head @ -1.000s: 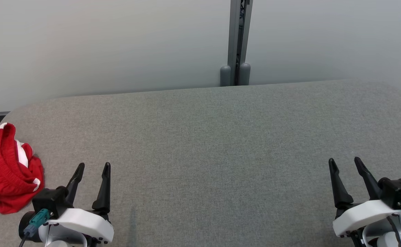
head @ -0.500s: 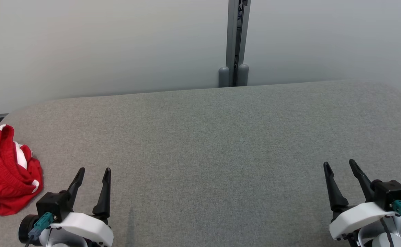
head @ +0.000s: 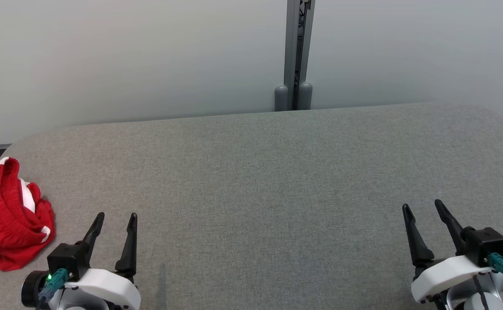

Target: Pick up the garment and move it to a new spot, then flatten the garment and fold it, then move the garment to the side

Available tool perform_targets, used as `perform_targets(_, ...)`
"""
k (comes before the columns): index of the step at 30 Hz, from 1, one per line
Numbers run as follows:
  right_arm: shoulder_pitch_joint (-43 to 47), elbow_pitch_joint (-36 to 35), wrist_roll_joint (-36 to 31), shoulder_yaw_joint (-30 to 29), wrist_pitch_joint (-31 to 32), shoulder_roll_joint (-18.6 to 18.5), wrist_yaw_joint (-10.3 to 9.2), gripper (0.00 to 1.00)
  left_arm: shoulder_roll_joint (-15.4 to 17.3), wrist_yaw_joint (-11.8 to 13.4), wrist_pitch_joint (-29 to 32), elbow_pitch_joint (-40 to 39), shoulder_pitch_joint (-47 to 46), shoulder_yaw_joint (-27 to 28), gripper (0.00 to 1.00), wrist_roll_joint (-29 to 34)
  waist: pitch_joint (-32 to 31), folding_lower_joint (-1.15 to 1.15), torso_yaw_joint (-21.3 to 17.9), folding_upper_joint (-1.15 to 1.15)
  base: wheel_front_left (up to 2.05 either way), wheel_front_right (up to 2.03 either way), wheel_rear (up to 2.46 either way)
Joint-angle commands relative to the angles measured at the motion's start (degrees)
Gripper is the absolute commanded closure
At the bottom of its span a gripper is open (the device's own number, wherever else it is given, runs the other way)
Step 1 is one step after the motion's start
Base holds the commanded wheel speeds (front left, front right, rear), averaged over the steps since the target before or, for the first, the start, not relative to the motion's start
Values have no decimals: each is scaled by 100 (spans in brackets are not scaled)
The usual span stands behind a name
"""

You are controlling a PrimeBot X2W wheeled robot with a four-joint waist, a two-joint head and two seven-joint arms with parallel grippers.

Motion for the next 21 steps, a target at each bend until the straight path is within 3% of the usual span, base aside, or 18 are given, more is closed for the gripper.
perform_targets(1,-48,14,-28,-1,-49,-32,13,0,-6,-10,-32,22,-69,25,0,30,-5,0,2,0,0,0,0)
perform_targets(21,19,11,171,-57,-44,-62,13,0,-60,-66,-32,265,-178,58,0,-59,-16,0,116,0,0,0,0)
